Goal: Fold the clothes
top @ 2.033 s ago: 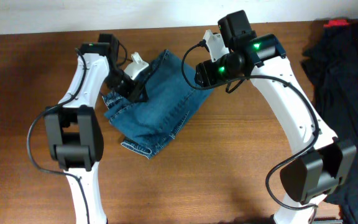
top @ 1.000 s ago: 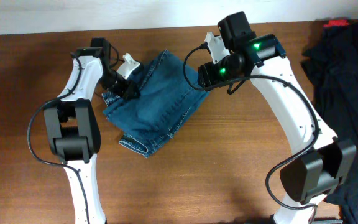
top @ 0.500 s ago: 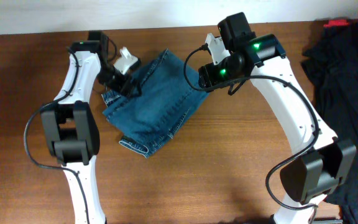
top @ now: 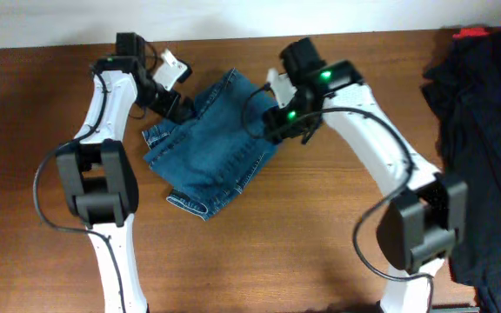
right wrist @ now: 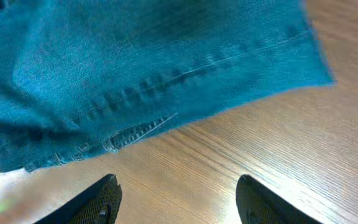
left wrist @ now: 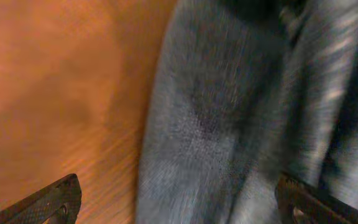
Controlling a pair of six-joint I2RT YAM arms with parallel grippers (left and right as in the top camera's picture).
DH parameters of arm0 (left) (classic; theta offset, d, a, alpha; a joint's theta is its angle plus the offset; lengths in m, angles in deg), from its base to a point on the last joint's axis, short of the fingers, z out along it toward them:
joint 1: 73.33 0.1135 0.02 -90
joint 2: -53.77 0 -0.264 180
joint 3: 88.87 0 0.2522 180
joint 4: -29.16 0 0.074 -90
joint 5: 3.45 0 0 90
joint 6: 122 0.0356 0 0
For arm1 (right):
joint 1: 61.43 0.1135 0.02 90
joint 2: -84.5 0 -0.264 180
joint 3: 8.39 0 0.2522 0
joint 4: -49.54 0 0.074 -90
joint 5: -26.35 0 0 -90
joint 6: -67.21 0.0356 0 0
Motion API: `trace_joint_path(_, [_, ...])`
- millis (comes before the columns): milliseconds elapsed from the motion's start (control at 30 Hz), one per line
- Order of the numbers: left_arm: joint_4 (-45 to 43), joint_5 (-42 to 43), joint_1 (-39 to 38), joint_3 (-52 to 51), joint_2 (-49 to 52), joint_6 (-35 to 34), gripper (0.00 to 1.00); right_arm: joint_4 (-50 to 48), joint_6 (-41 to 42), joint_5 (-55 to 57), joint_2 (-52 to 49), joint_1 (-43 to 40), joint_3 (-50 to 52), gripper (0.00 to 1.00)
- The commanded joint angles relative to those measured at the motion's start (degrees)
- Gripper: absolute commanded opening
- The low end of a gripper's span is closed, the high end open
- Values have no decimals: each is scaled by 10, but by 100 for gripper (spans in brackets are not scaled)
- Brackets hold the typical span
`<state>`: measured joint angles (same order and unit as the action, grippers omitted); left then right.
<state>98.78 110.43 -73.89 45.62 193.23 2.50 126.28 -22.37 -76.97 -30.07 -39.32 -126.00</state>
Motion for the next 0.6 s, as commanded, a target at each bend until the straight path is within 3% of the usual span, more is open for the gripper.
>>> trace_joint_path(0, [3,41,0,5,36,2,99,-40,5,-1,-38,28,11,66])
trace_joint_path(200, [14,110,1,4,41,2,99,-92,6,-1,-110,41,14,72])
trace_joint_path(433, [162,132,4,4,41,27,99,-95,5,-2,-211,41,14,73])
trace_joint_path(567, [169,142,21,5,41,26,99,-99,5,-2,-212,41,14,73])
